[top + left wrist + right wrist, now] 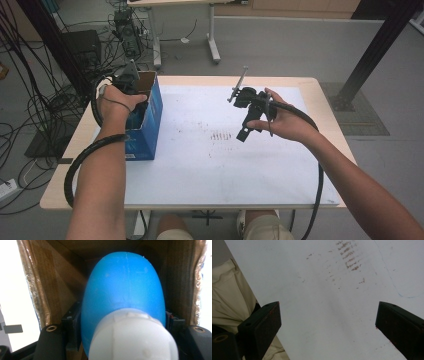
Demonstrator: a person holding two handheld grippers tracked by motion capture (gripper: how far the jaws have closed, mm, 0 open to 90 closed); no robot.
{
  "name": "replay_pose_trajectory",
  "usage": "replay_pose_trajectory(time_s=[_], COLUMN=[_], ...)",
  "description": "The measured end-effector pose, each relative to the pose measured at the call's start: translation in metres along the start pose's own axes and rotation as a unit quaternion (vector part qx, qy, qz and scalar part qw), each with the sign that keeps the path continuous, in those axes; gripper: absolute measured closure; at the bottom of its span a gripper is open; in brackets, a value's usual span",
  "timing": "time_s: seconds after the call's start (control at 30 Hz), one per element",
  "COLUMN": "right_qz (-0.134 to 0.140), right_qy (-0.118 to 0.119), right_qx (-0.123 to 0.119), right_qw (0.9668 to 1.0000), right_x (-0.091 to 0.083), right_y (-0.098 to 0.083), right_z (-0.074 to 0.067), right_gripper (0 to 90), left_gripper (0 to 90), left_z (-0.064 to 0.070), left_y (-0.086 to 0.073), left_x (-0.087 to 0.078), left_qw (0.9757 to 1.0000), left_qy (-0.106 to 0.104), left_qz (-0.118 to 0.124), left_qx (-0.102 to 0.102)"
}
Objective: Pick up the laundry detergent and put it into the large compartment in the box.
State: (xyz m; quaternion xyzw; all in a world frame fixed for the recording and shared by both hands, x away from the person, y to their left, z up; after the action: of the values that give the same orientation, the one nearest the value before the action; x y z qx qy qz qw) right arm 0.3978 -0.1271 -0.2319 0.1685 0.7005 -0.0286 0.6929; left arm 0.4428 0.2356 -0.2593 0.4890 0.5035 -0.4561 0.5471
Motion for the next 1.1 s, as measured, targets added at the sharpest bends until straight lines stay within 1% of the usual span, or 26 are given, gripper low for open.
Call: replay_pose_trajectory(time_s=[0.03, 0.13, 0.3, 0.47, 0.9, 1.07, 1.1], right_qz=[0.0, 0.0, -0.003, -0.002, -0.001, -0.004, -0.004], right_qy=[0.0, 0.0, -0.001, -0.003, -0.003, -0.002, -0.001], right_qx=[0.0, 0.0, 0.001, -0.003, -0.006, -0.003, -0.003], right_qw=[1.0, 1.0, 1.0, 1.0, 1.0, 1.0, 1.0], right_x=[0.0, -0.001, -0.001, -0.002, -0.003, -0.002, -0.002], right_y=[0.0, -0.001, 0.0, 0.002, 0.003, 0.004, 0.004], right_z=[0.0, -0.001, -0.002, -0.004, -0.007, -0.006, -0.005], right_gripper=[6.3, 6.3, 6.3, 6.3, 6.3, 6.3, 6.3], left_gripper=[33.5, 29.7, 29.8, 29.3, 27.4, 25.1, 24.1], left_z=[0.0, 0.0, 0.0, 0.002, 0.002, 0.003, 0.003], left_y=[0.0, -0.001, -0.003, -0.006, -0.012, -0.017, -0.018], left_x=[-0.001, -0.002, -0.008, -0.015, -0.035, -0.046, -0.049], left_qw=[1.0, 1.0, 0.9999, 0.9997, 0.9994, 0.999, 0.9988], left_qy=[0.001, 0.005, 0.009, 0.012, 0.013, 0.014, 0.012], left_qz=[0.002, 0.005, 0.008, 0.017, 0.03, 0.035, 0.036], left_qx=[0.001, 0.001, 0.009, 0.01, 0.014, 0.026, 0.032])
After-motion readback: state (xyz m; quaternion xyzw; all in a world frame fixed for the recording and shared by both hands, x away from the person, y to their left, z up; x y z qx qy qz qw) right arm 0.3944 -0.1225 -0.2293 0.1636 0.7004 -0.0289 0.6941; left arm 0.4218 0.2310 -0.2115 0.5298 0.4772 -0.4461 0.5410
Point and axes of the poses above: each handheld gripper's, and its own axes: x roughly forward along the jaws, y roughly out of its top, z roughly to its right, the point moved 10 cm from there along x, roughly forward along the jaws, and after that the axes turned 10 degrees about -x, right-handed, at the moved point
